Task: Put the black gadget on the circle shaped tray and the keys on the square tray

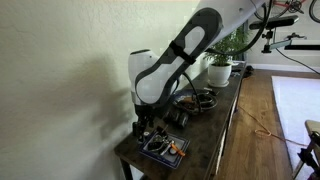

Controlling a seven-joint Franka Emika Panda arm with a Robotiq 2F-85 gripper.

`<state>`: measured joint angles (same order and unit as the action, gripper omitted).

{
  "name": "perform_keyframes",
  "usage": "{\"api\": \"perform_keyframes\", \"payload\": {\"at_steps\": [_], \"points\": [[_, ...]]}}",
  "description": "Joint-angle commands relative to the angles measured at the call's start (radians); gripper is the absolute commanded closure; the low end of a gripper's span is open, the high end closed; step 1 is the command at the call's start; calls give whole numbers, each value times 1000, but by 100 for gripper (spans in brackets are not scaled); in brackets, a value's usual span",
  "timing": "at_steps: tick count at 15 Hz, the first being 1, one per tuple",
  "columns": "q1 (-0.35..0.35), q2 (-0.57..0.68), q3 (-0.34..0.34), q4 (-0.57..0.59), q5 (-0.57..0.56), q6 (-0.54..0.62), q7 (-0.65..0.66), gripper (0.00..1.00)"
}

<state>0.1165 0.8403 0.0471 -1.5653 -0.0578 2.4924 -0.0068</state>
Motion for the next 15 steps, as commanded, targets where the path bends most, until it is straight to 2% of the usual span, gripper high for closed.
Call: {"api": "perform_keyframes", "payload": {"at_steps": [1, 15], "points": [[8, 18, -11, 20, -9, 1, 7, 0], [0, 106, -7, 127, -9, 2, -20, 0]]}}
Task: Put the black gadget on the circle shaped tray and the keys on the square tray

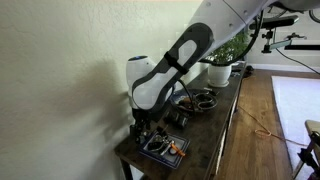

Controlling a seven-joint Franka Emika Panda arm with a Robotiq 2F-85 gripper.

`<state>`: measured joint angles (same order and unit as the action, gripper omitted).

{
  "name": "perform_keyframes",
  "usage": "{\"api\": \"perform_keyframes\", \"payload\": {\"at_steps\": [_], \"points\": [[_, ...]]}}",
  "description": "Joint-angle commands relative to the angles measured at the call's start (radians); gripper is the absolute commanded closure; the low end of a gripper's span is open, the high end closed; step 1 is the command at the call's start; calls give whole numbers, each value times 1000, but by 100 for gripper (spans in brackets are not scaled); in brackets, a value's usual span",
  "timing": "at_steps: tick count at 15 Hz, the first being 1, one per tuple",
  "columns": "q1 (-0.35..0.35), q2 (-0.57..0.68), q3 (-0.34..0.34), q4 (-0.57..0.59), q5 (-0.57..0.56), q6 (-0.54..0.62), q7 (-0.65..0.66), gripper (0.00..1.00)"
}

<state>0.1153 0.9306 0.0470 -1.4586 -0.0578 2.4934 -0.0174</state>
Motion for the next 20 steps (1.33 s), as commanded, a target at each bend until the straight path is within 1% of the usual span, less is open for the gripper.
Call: {"api": "perform_keyframes", "payload": {"at_steps": [1, 2, 3, 6, 11, 17, 20], "points": [[0, 18, -7, 23, -9, 0, -12, 0], [-1, 19, -6, 23, -9, -1, -15, 7], [-2, 21, -6, 24, -9, -2, -17, 26], [-5, 22, -5, 28, -8, -2, -21, 47], [-8, 16, -5, 23, -7, -2, -22, 75], [-8, -2, -6, 3, -10, 5, -25, 75], [-8, -35, -6, -35, -11, 25, -24, 75]]}}
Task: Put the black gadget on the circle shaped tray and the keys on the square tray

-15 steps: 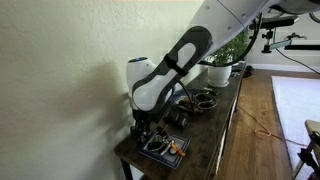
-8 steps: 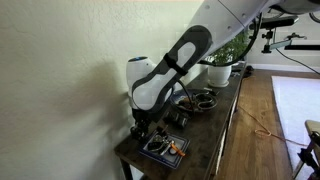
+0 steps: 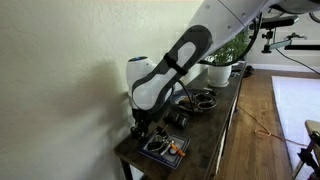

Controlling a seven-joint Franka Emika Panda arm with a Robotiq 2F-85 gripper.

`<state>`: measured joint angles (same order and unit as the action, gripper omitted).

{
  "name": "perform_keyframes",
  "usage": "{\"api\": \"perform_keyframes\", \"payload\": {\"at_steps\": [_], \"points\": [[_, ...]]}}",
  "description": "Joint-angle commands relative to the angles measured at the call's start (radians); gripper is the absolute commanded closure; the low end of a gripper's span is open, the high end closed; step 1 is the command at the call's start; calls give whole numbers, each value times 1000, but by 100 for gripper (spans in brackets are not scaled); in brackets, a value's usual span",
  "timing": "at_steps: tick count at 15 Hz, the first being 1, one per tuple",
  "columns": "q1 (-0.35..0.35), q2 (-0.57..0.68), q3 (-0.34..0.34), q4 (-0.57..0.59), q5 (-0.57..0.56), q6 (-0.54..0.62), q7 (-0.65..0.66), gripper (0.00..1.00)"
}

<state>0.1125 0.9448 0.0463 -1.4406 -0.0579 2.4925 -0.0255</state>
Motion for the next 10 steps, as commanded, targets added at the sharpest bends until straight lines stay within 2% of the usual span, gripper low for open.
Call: {"api": "perform_keyframes", "payload": {"at_steps": [1, 10], "points": [[-5, -56, -5, -60, -11, 29, -15, 75], [-12, -117, -6, -124, -12, 77, -22, 75]]}}
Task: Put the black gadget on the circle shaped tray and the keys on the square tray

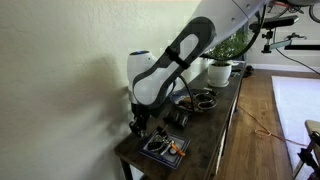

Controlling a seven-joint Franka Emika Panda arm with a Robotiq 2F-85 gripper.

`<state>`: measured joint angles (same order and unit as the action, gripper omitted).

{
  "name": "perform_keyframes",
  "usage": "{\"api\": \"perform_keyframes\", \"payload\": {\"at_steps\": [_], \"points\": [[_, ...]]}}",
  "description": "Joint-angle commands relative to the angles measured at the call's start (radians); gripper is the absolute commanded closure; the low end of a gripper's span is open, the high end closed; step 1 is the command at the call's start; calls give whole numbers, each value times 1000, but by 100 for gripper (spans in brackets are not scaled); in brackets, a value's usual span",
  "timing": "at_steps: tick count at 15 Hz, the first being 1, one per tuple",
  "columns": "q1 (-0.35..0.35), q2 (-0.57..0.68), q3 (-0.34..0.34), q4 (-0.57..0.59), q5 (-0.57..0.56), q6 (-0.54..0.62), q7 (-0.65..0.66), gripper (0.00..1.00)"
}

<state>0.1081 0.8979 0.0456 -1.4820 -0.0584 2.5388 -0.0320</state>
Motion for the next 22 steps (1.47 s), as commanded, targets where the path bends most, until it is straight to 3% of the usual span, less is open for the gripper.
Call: {"api": "perform_keyframes", "payload": {"at_steps": [1, 2, 3, 5, 10, 20, 21, 22], "points": [[-10, -72, -4, -84, -10, 32, -18, 75], [-14, -68, 1, -81, -10, 18, -28, 70], [-15, -66, 2, -78, -9, 13, -34, 27], [-18, -55, 5, -67, -9, 1, -46, 29], [-16, -33, 8, -38, -9, -15, -67, 2], [-14, -4, 8, -16, -9, -28, -80, 0], [-14, -1, 8, -13, -9, -30, -82, 19], [-14, 1, 9, -11, -10, -32, -84, 28]]}}
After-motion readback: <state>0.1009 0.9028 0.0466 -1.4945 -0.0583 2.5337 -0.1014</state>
